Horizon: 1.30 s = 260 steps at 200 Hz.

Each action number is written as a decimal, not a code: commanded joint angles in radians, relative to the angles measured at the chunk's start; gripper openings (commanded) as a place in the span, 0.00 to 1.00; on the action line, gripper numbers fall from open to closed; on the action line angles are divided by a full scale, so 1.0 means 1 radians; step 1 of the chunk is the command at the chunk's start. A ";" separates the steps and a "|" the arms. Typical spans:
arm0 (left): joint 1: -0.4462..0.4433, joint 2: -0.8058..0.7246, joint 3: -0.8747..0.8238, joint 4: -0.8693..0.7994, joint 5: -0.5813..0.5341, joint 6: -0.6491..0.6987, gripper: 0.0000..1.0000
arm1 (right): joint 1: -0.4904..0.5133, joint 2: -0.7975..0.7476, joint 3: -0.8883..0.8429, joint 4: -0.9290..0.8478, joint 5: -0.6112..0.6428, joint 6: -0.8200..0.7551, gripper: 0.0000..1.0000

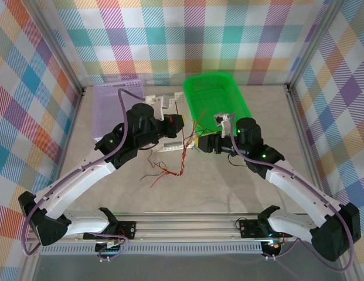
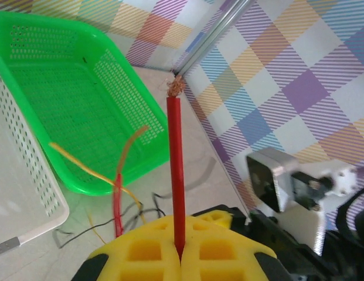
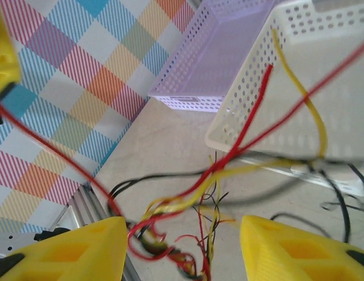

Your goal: Untangle the cables

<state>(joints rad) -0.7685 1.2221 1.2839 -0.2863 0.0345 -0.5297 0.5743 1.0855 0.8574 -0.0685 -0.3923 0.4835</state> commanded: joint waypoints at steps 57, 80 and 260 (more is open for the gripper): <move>0.009 -0.059 -0.003 0.019 0.009 0.012 0.00 | 0.002 0.072 -0.057 0.258 -0.122 0.230 0.54; 0.009 -0.059 -0.017 0.035 0.023 0.002 0.00 | 0.012 0.089 -0.082 0.330 -0.116 0.287 0.54; 0.003 -0.091 -0.065 0.076 0.057 -0.009 0.00 | 0.099 0.239 -0.020 0.432 -0.022 0.426 0.29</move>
<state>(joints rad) -0.7689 1.1702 1.2354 -0.2779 0.0704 -0.5304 0.6674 1.3178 0.7898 0.3222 -0.4351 0.8848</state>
